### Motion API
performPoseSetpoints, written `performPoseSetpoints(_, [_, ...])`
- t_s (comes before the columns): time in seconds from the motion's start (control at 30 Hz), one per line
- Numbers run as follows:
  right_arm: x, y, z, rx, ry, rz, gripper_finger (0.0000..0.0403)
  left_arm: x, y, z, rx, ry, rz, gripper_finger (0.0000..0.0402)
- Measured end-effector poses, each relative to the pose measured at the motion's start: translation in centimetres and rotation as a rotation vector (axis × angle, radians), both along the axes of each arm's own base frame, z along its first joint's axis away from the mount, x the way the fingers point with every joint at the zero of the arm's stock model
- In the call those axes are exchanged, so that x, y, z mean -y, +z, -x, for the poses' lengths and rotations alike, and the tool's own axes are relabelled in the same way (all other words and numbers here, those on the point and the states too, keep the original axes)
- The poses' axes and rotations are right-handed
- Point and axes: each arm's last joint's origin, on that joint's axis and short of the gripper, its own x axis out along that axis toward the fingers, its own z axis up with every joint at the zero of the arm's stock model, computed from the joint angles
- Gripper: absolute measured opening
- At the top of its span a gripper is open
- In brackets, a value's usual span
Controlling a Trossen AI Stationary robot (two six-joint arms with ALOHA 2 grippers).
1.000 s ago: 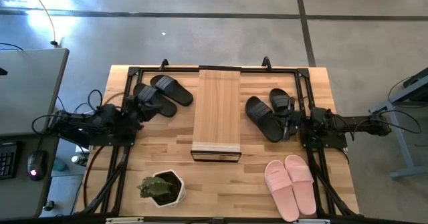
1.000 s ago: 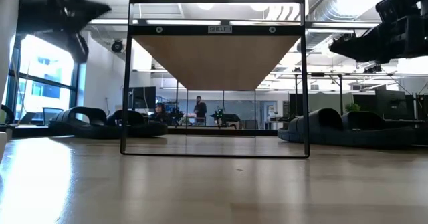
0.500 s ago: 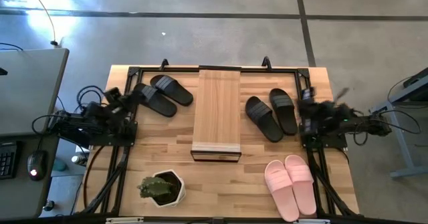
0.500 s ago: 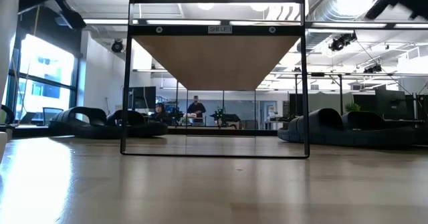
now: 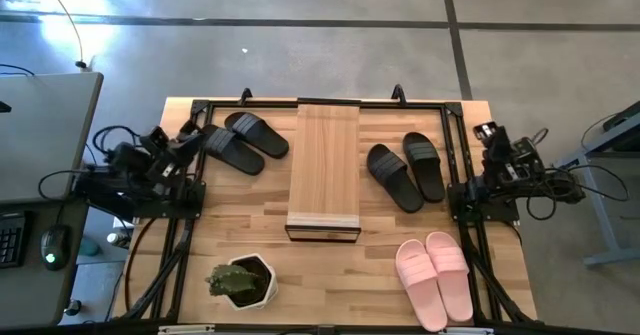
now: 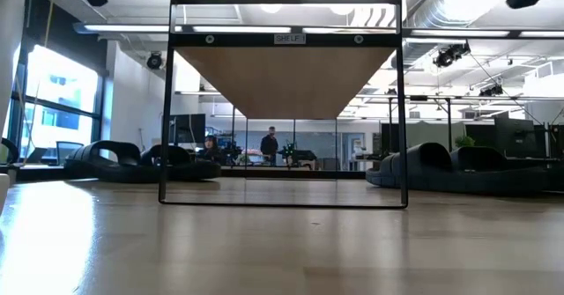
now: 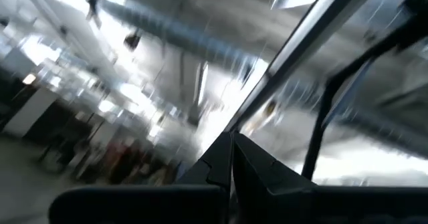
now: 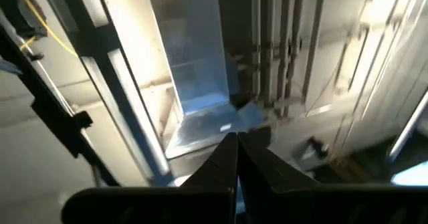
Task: Pick and place slides into the shelf
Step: Put the black slipper on the shelf
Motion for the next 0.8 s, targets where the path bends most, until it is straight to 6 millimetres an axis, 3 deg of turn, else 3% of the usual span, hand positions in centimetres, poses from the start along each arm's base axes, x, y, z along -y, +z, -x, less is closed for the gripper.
performPoseSetpoints(0.1, [0.0,0.0,-0.4,-0.030,0.078,-0.048,0.0000,0.0,1.1,-0.1,-0.110,0.003,0.013,0.0003])
performPoseSetpoints(0.2, [0.0,1.3,-1.3,-0.190,0.085,-0.040,0.0000,-0.1,1.7,-0.6,-0.194,0.005,0.021,0.0003])
performPoseSetpoints(0.4, [0.1,6.8,-2.2,-0.826,0.009,-0.048,0.0001,-0.1,1.9,-1.5,-0.256,-0.011,0.020,0.0003])
performPoseSetpoints(0.57, [0.1,11.5,-3.1,-1.290,-0.090,0.068,0.0001,-0.1,1.6,-1.8,-0.286,-0.031,0.047,0.0003])
performPoseSetpoints(0.8, [-0.1,13.4,-8.3,-1.893,-0.148,0.304,0.0001,-0.1,1.4,-1.8,-0.302,-0.031,0.059,0.0003])
